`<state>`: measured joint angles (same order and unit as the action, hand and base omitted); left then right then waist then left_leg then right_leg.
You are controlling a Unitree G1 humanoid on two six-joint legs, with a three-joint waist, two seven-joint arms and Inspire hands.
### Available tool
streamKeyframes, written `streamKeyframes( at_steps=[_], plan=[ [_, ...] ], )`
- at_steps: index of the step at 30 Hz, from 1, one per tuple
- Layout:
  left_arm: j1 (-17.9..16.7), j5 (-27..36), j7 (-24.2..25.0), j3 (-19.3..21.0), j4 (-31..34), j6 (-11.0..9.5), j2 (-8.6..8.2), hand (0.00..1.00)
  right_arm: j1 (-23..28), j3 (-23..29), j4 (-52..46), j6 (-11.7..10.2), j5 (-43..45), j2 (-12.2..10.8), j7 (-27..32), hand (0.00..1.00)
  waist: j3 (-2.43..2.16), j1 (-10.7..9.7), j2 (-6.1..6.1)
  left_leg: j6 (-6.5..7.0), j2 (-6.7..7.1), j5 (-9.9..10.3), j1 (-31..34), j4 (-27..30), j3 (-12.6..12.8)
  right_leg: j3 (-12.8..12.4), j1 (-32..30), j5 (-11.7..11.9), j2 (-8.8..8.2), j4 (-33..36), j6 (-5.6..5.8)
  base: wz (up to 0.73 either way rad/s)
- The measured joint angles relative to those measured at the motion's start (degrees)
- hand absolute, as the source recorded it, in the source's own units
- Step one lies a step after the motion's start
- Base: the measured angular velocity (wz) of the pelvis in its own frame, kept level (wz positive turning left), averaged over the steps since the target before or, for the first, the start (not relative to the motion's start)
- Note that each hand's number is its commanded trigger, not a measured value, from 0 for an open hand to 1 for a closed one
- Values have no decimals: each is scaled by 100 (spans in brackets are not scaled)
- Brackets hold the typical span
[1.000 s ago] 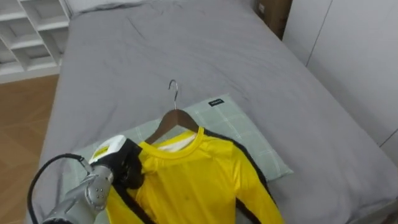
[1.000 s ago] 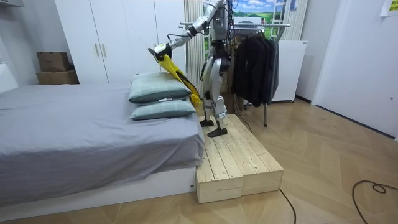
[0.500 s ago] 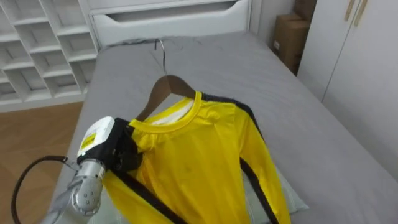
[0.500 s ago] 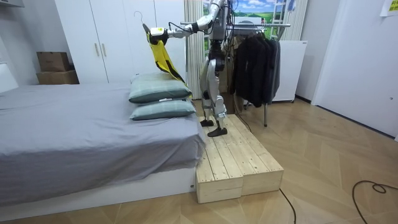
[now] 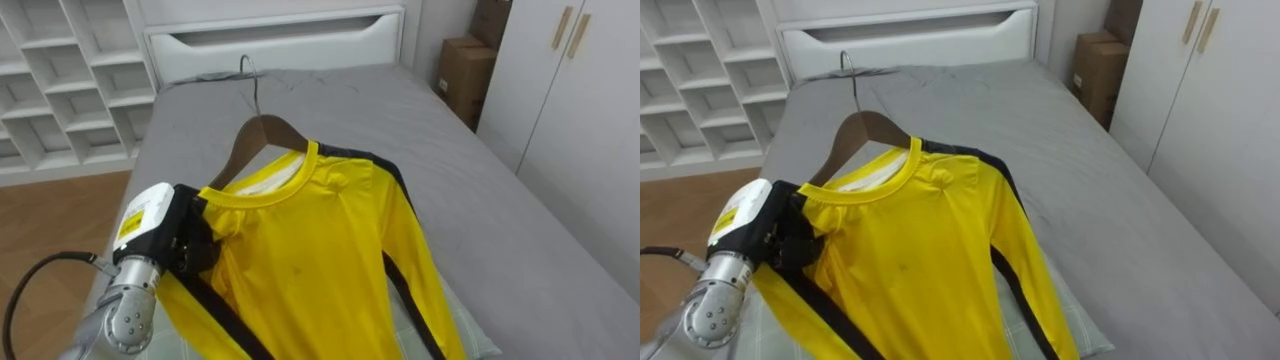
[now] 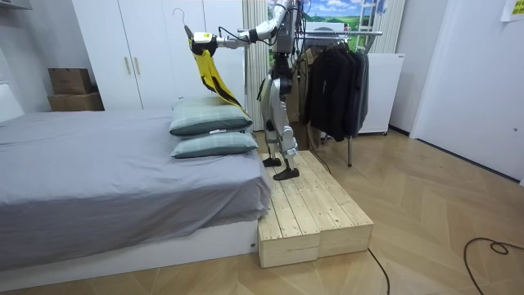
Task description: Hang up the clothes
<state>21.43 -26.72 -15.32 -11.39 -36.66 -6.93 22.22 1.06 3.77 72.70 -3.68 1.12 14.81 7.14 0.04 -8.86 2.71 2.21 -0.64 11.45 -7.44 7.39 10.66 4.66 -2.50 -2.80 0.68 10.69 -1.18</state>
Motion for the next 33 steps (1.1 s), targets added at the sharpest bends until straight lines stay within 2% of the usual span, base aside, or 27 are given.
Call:
streamKeyframes(
  at_steps=[3, 8, 13, 15, 17, 19, 22, 24, 33],
  plan=[
    [1, 1, 2, 0, 4, 1, 27, 100, -94, 3, -65, 8, 204, 13, 171, 0, -2, 49, 4, -7, -10, 12, -29, -3, 8, -11, 25, -13, 14, 8, 4, -1],
    [0, -9, 5, -1, 96, 53, 102, 100, -96, 0, -717, 3, 686, 36, 426, 0, -3, 125, 6, -17, -29, 18, -33, 3, 9, -11, 33, -12, 28, 2, 0, 0],
    [0, -43, 5, 0, 282, 117, 139, 100, -129, 55, -2125, 1, 1923, 44, 796, 0, -8, 146, 12, -18, -41, 18, -24, 12, -4, -1, 38, -13, 31, -5, -3, 0],
    [-1, -45, 8, -1, 339, 126, 139, 100, -211, 54, -2541, -21, 2131, 46, 894, 0, -8, 142, 13, -19, -40, 18, -45, 17, -4, 6, 62, -13, 32, -8, -4, 0],
    [-71, -48, 43, 4, 469, 177, 142, 100, -220, 53, -3024, -21, 2456, 46, 931, 0, -8, 145, 13, -21, -47, 18, -71, 18, -4, 9, 87, -19, 31, -5, -13, 0],
    [-311, -149, 95, 104, 750, 225, 140, 100, -214, 56, -3697, -10, 2937, 50, 944, 0, -6, 145, 6, -30, -66, 24, -87, 19, 2, 6, 87, -43, 34, 13, -23, 0],
    [-556, -328, 132, 235, 1039, 312, 141, 100, -215, 57, -4446, -18, 3064, 88, 1093, 0, -10, 173, -9, -50, -66, 37, -88, 19, 4, 6, 85, -43, 54, -5, -24, 0],
    [-574, -425, 133, 236, 1067, 333, 132, 100, -226, 59, -4737, 7, 3070, 143, 1179, 0, -10, 286, -10, -52, -63, 38, -110, 20, 15, 1, 80, -41, 57, 1, -28, -2],
    [-583, -546, 192, 242, 1259, 499, 132, 100, -273, -39, -5794, -2, 3562, 127, 1282, 0, -10, 457, -12, -52, -83, 38, -27, 35, -2, 6, 35, -49, 40, 9, -36, 0]
  ],
)
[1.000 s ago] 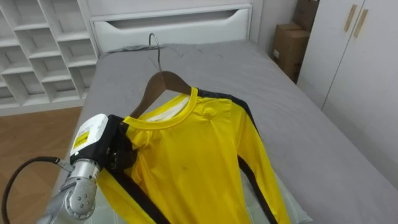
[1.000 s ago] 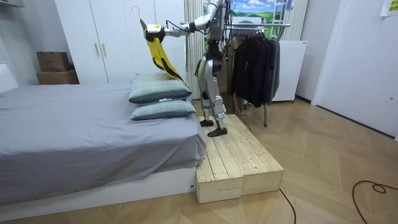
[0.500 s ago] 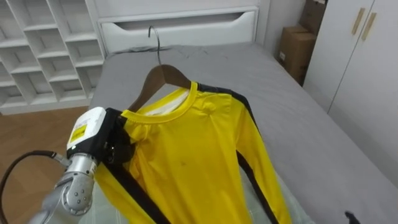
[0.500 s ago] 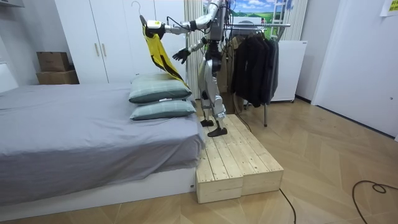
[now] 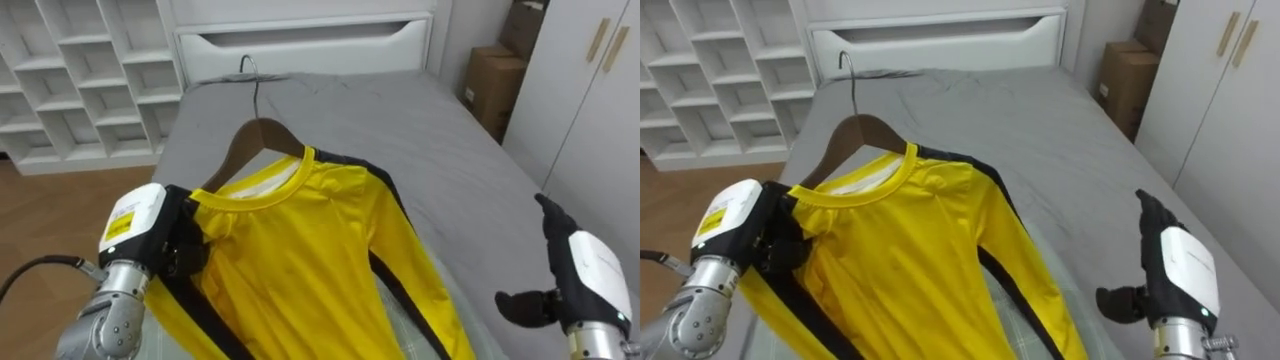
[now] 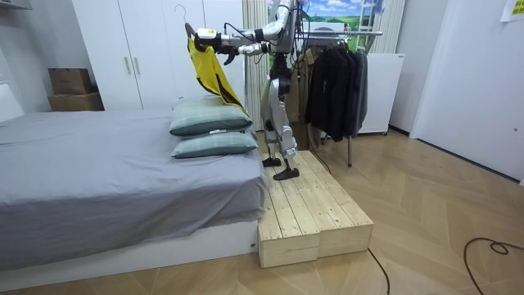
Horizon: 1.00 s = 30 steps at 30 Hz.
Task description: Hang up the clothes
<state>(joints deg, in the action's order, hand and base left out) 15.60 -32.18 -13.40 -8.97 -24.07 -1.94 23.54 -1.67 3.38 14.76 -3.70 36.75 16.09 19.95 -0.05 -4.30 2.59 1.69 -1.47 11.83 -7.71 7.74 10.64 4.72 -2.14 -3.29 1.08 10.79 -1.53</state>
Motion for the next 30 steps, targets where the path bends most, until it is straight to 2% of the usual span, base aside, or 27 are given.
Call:
streamKeyframes(
  at_steps=[9, 16, 26, 30],
  plan=[
    [-1, -8, 218, -1, 254, 4, -4, 100, -462, -436, -248, -3, 277, 6, 62, 0, 9, 84, -21, -1, -12, -2, -54, 9, 10, -6, 6, -49, -7, 96, -17, 0],
    [-1, -107, 312, -1, 507, 2, -4, 100, -605, -450, -442, -16, 296, 6, 46, 0, 14, 187, -34, -2, -13, -3, -49, 11, 0, 1, -2, -52, -8, 92, -18, 0],
    [2, -504, 317, -23, 752, -10, -71, 100, -767, -461, -568, -50, 347, 1, 48, 0, 22, 106, -52, -2, 11, -3, 22, 8, -101, 88, 10, -63, -17, 46, -1, 5],
    [1, -555, 317, -27, 919, 6, -71, 100, -933, -663, -764, -44, 366, 2, 122, 0, 23, 124, -54, -9, 4, -7, 23, 8, -134, 128, 44, -60, -6, -12, -13, 3]
  ],
)
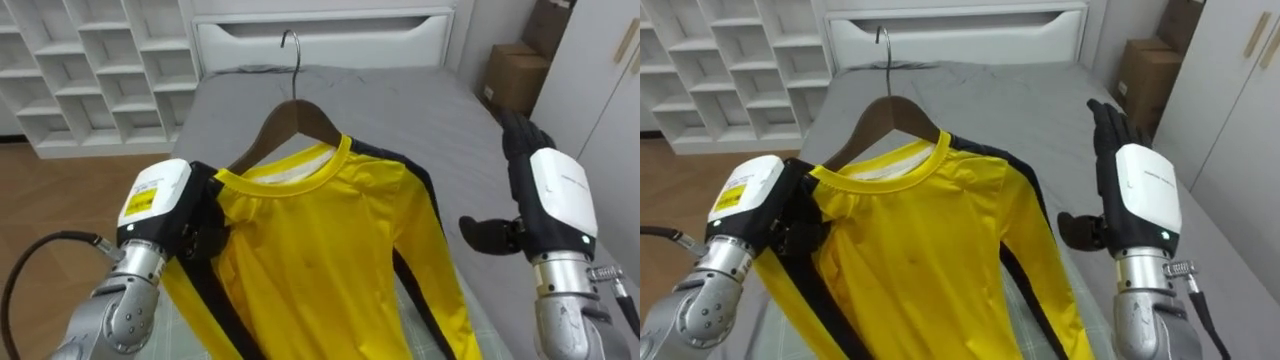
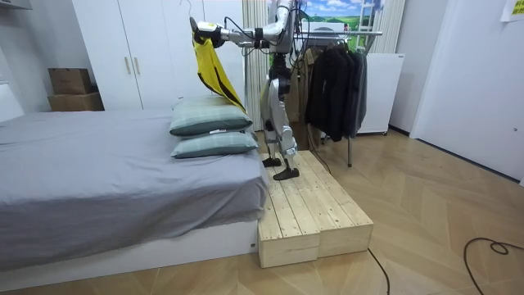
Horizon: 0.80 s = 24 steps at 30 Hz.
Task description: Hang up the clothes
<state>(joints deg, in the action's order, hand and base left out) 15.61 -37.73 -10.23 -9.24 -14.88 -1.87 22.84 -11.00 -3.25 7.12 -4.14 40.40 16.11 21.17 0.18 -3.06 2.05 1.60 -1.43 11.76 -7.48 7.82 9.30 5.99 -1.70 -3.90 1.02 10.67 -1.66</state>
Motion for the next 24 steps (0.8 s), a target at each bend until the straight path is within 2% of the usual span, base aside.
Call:
streamKeyframes(
  at_steps=[4, 9, 13, 24],
  plan=[
    [0, -6, 0, -8, 197, 9, 0, 100, -165, -235, -20, 3, 8, -1, 4, 0, 7, 20, -11, -2, -4, -1, 1, 0, -7, 26, 19, -11, -7, -13, -11, 1],
    [4, -8, 0, -8, 423, 9, 0, 100, -355, -285, -133, 5, -12, -19, 48, 0, 18, 24, -29, -1, -19, -1, 8, 1, -40, 66, 24, -27, -78, -8, 3, 3],
    [4, -29, 0, -22, 548, 11, -1, 100, -408, -346, -133, -5, -192, -20, 117, 0, 46, 34, -78, -1, -18, -1, 3, 6, -44, 152, 57, -30, -88, -15, 8, 5],
    [6, -68, 3, -27, 720, 13, -50, 100, -411, -470, -132, -3, -399, -28, 112, 0, 48, 105, -80, -1, -8, -1, 31, 6, -52, 201, 49, -45, -89, -16, 17, 3]
  ],
)
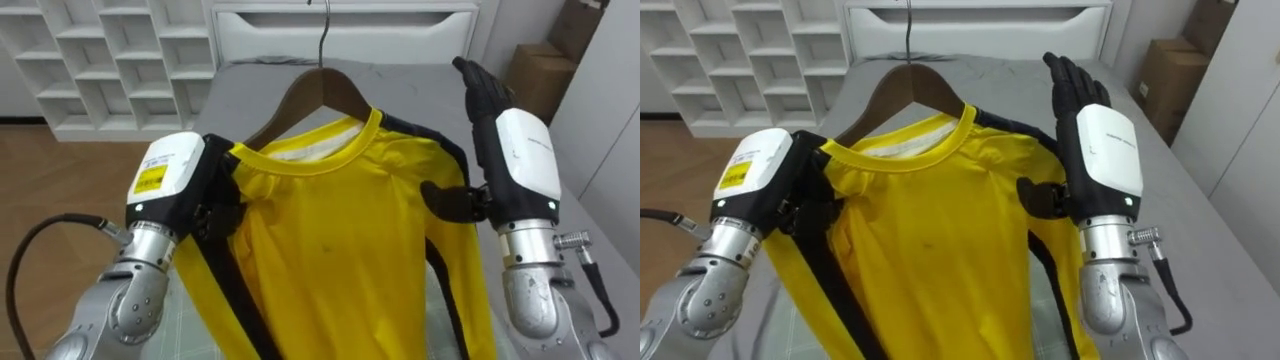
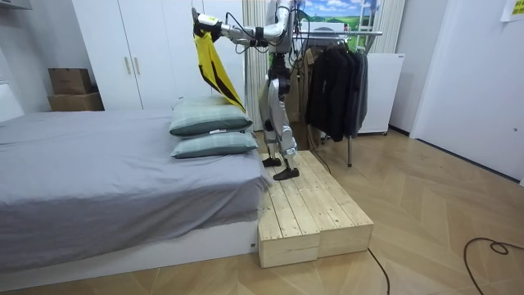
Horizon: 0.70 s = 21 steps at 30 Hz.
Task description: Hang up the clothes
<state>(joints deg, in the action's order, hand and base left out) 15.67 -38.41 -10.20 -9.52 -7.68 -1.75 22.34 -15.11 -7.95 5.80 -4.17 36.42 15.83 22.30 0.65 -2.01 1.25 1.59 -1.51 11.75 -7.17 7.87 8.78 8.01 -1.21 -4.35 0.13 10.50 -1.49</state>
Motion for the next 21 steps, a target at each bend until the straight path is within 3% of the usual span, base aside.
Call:
streamKeyframes(
  at_steps=[4, 21],
  plan=[
    [0, 4, 12, -16, 243, 18, -154, 100, 0, -32, 53, 9, -131, 0, -2, 0, -2, 58, 4, 0, 10, 0, 13, 0, -42, 0, -5, -4, 5, -2, 5, 3],
    [2, 5, 88, -241, 606, 144, -171, 100, 0, -381, 56, 54, -280, -10, -129, 0, -16, 72, 32, 1, 9, -1, 3, 1, -112, 6, 12, -5, 3, 6, 6, 0]
  ],
)
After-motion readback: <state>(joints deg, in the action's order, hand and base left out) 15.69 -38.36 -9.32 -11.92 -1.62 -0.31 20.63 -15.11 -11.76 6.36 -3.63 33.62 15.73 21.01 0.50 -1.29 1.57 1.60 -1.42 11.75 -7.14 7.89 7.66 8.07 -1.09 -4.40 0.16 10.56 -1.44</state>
